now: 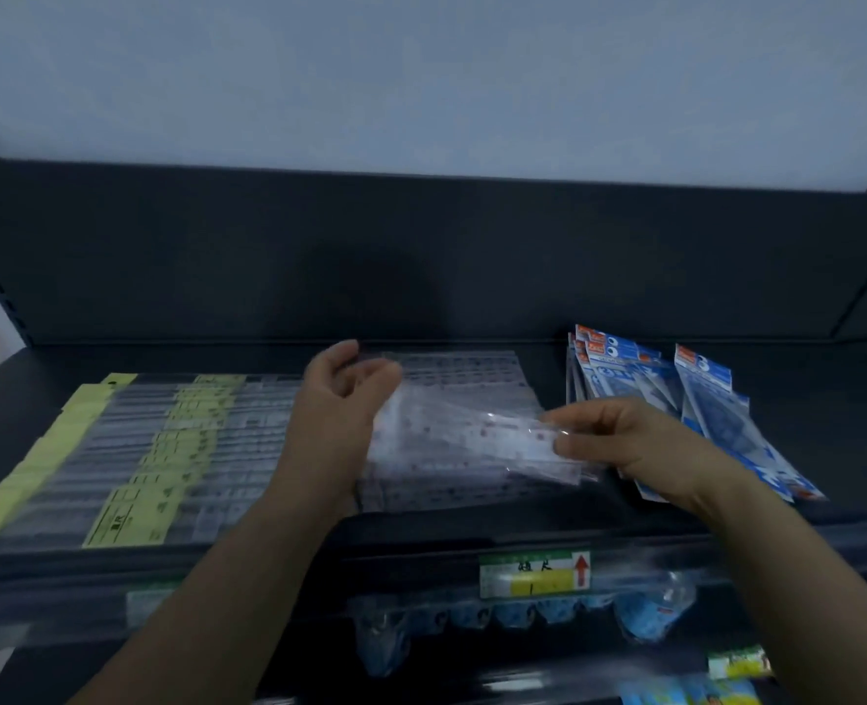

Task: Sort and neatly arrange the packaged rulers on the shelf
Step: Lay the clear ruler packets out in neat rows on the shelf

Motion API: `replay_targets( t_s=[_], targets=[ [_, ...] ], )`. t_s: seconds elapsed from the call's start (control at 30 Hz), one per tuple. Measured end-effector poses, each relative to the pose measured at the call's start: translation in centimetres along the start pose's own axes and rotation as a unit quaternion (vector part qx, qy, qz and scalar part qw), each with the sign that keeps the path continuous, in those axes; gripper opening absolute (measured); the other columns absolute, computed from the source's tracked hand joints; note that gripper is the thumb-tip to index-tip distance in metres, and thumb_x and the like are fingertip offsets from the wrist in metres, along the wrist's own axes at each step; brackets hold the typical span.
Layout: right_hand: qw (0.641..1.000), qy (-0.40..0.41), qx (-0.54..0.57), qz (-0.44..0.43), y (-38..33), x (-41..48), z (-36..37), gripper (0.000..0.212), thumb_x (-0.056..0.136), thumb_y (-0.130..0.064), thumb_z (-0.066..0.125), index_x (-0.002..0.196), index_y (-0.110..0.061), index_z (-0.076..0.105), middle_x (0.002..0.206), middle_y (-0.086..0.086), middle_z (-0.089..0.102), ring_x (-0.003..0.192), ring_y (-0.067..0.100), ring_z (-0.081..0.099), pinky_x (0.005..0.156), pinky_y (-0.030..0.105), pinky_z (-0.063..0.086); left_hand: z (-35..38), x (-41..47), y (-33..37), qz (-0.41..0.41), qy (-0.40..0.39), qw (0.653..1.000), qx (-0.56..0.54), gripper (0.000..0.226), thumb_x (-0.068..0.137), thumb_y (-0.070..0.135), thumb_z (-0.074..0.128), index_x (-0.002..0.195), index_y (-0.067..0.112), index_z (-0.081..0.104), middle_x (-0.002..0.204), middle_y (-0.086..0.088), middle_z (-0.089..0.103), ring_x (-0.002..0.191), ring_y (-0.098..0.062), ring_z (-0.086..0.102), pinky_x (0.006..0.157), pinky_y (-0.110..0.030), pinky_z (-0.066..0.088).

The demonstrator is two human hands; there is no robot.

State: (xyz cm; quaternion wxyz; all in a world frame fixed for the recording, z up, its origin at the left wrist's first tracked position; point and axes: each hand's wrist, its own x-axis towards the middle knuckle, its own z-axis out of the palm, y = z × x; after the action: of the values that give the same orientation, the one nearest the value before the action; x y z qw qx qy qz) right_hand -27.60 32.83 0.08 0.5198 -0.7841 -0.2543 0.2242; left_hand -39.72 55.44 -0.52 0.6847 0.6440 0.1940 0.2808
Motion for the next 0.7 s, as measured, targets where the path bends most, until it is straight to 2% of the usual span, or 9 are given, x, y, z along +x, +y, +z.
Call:
replay_targets(
  t_s=[0.07, 0.13, 0.2, 0.27, 0.3, 0.37, 0.5, 0.6, 0.7],
  targets=[
    [0.997, -0.017, -0.081, -0.002, 0.7, 0.3, -0.1, 0.026, 0.084, -0.005, 0.068, 0.099, -0.026, 0.071, 0.102, -0.006, 0.072, 0.092, 0.003, 0.066, 0.083, 0.012, 0.051, -1.2, -0.3, -0.4, 0.089, -0.034, 0.973, 0.209, 0.039, 0.088, 0.030, 0.067, 0.126, 0.028, 0.055, 0.114, 0.016, 0.059, 0.105, -0.004, 0.056, 0.084, -0.019, 0.042],
    [0.991, -0.029, -0.132, -0.007, 1.3, 0.6, 0.5, 0.028, 0.085, -0.010, 0.069, 0.100, -0.033, 0.071, 0.108, -0.008, 0.070, 0.098, 0.005, 0.065, 0.087, 0.015, 0.050, -1.5, -0.7, -1.2, 0.129, -0.116, 0.906, 0.386, 0.037, 0.089, 0.036, 0.064, 0.126, 0.032, 0.057, 0.117, 0.019, 0.054, 0.106, -0.001, 0.050, 0.085, -0.011, 0.037],
    [0.986, -0.024, -0.165, -0.025, 1.8, 0.9, 1.1, 0.030, 0.086, -0.014, 0.069, 0.109, -0.032, 0.069, 0.114, -0.010, 0.067, 0.102, 0.005, 0.063, 0.090, 0.016, 0.049, -1.6, -1.0, -2.2, 0.127, -0.171, 0.854, 0.475, 0.039, 0.090, 0.040, 0.063, 0.128, 0.034, 0.056, 0.121, 0.017, 0.056, 0.111, -0.006, 0.051, 0.090, -0.013, 0.040],
    [0.979, -0.015, -0.197, -0.053, 2.0, 0.8, 1.4, 0.034, 0.086, -0.015, 0.069, 0.116, -0.031, 0.067, 0.113, -0.016, 0.062, 0.100, -0.001, 0.059, 0.084, 0.006, 0.045, -1.6, -1.2, -2.6, 0.122, -0.176, 0.822, 0.528, 0.040, 0.090, 0.044, 0.061, 0.129, 0.036, 0.055, 0.123, 0.013, 0.058, 0.112, -0.013, 0.051, 0.096, -0.026, 0.042],
    [0.973, -0.010, -0.219, -0.068, 2.1, 0.7, 1.6, 0.036, 0.085, -0.016, 0.069, 0.118, -0.030, 0.065, 0.111, -0.018, 0.060, 0.097, -0.004, 0.057, 0.081, 0.003, 0.042, -1.6, -1.4, -2.6, 0.123, -0.168, 0.812, 0.546, 0.041, 0.090, 0.046, 0.060, 0.129, 0.037, 0.055, 0.122, 0.012, 0.058, 0.111, -0.014, 0.051, 0.096, -0.027, 0.041],
    [0.954, -0.003, -0.278, -0.110, 2.7, 0.4, 1.7, 0.041, 0.084, -0.019, 0.071, 0.122, -0.028, 0.062, 0.113, -0.017, 0.054, 0.102, -0.003, 0.053, 0.084, 0.000, 0.036, -1.8, -1.6, -2.7, 0.135, -0.163, 0.799, 0.563, 0.043, 0.088, 0.049, 0.060, 0.129, 0.038, 0.056, 0.122, 0.012, 0.058, 0.111, -0.013, 0.050, 0.094, -0.025, 0.039],
    [0.933, -0.017, -0.324, -0.155, 3.4, -1.0, 2.2, 0.038, 0.089, -0.026, 0.064, 0.126, -0.030, 0.060, 0.136, -0.022, 0.042, 0.128, -0.007, 0.032, 0.096, -0.006, 0.017, -2.4, -2.3, -2.7, 0.144, -0.191, 0.782, 0.576, 0.043, 0.090, 0.054, 0.054, 0.131, 0.038, 0.055, 0.134, 0.016, 0.049, 0.119, -0.012, 0.043, 0.100, -0.024, 0.034],
    [0.934, -0.014, -0.320, -0.160, 3.4, -2.2, 2.5, 0.032, 0.094, -0.029, 0.054, 0.125, -0.032, 0.059, 0.138, -0.028, 0.036, 0.128, -0.015, 0.027, 0.094, -0.006, 0.019, -2.9, -2.8, -2.9, 0.147, -0.204, 0.780, 0.573, 0.043, 0.092, 0.054, 0.049, 0.132, 0.039, 0.054, 0.142, 0.017, 0.043, 0.126, -0.010, 0.039, 0.105, -0.026, 0.033],
    [0.926, 0.020, -0.338, -0.166, 3.6, -3.2, 2.7, 0.030, 0.094, -0.026, 0.054, 0.123, -0.029, 0.063, 0.133, -0.027, 0.034, 0.122, -0.014, 0.030, 0.089, -0.010, 0.019, -3.4, -3.4, -2.8, 0.130, -0.189, 0.799, 0.556, 0.047, 0.092, 0.052, 0.051, 0.137, 0.039, 0.048, 0.150, 0.017, 0.034, 0.136, -0.007, 0.031, 0.109, -0.025, 0.029]
  ],
)
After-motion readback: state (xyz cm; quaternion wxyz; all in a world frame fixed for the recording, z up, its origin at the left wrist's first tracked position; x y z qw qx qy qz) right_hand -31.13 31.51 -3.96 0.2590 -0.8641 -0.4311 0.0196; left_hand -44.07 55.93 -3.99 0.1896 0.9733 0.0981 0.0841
